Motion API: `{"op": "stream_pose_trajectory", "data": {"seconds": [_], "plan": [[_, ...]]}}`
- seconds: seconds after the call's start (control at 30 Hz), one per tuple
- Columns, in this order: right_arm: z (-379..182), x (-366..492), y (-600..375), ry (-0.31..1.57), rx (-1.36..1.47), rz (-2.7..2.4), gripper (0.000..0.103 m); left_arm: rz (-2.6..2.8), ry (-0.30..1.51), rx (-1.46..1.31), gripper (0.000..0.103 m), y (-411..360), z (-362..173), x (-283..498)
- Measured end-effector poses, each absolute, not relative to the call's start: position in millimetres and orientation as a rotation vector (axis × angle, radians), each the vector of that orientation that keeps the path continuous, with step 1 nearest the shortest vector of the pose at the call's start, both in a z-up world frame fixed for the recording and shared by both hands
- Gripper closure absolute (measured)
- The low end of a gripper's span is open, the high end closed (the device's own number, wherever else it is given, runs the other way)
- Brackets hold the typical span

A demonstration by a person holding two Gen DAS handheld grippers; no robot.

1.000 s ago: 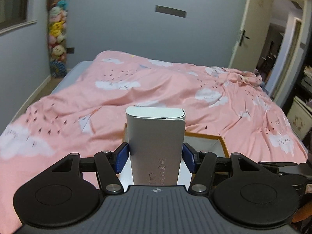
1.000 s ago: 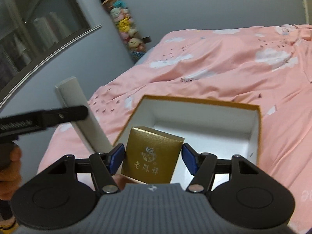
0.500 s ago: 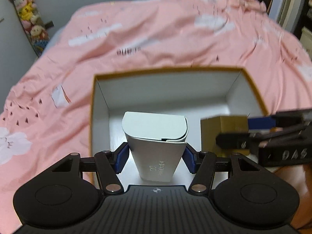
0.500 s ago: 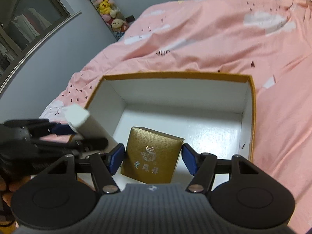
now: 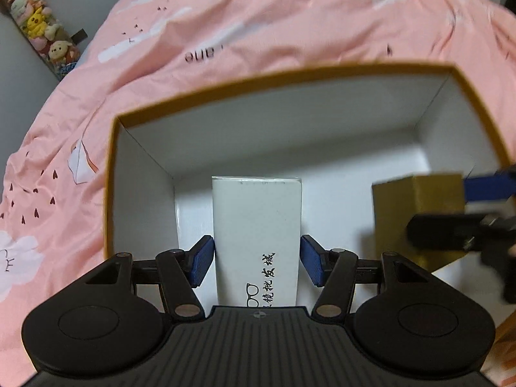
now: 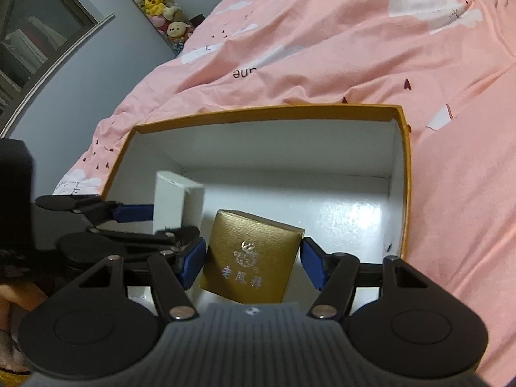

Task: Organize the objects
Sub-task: 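Lower the glasses case into the box with the left gripper while the right gripper lowers the gold box in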

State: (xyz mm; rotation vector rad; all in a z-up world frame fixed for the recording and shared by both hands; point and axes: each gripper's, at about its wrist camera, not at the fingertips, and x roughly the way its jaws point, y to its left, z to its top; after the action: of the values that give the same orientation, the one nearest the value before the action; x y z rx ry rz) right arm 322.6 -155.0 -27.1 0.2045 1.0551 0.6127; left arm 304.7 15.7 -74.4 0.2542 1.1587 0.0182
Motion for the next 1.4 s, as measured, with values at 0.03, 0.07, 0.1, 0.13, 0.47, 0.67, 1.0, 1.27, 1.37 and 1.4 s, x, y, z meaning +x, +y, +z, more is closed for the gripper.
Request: {"op": "stream_pose_trajectory", "data": {"seconds": [0.03, 0.07, 0.1, 0.13, 0.47, 0.67, 1.0, 1.27, 1.37, 1.4], "plan": [[-27.7, 323.0, -154.8, 1.058, 0.203, 0.617, 0.037, 0.022, 1.166, 0.279, 0.036, 14.1, -77.7, 303.3], [-28.3, 323.7, -153.9, 1.061, 0.200, 0.620, 0.037, 0.035, 1.173, 0.301, 0.036, 13.7, -81.3, 302.4], [-29.0, 324.5, -152.8, 1.065, 0.196, 0.622, 0.037, 0.050, 1.172, 0.308, 0.036, 14.3, -83.1, 302.2], [-30.1, 325.4, -151.8, 1.069, 0.194, 0.622, 0.037, 0.066, 1.175, 0.318, 0.036, 15.0, -85.1, 302.7], [-41.8, 331.3, -143.4, 1.117, 0.191, 0.627, 0.037, 0.111, 1.134, 0.490, 0.032, 7.9, -98.7, 300.8], [-47.8, 339.5, -132.4, 1.145, 0.148, 0.599, 0.037, -0.008, 1.037, 0.467, 0.031, 14.0, -76.6, 302.7], [-62.7, 350.2, -118.7, 1.168, 0.016, 0.588, 0.037, -0.233, 1.079, 0.696, 0.043, -3.6, -93.6, 330.2], [-73.1, 354.1, -115.8, 1.174, 0.011, 0.590, 0.038, -0.213, 1.121, 0.784, 0.054, -5.8, -116.0, 330.6], [-71.3, 351.4, -115.6, 1.184, -0.001, 0.589, 0.030, -0.197, 1.134, 0.805, 0.054, -4.9, -119.0, 329.0], [-69.9, 348.9, -115.1, 1.187, -0.007, 0.592, 0.028, -0.185, 1.138, 0.823, 0.054, -4.4, -121.0, 328.4]]}}
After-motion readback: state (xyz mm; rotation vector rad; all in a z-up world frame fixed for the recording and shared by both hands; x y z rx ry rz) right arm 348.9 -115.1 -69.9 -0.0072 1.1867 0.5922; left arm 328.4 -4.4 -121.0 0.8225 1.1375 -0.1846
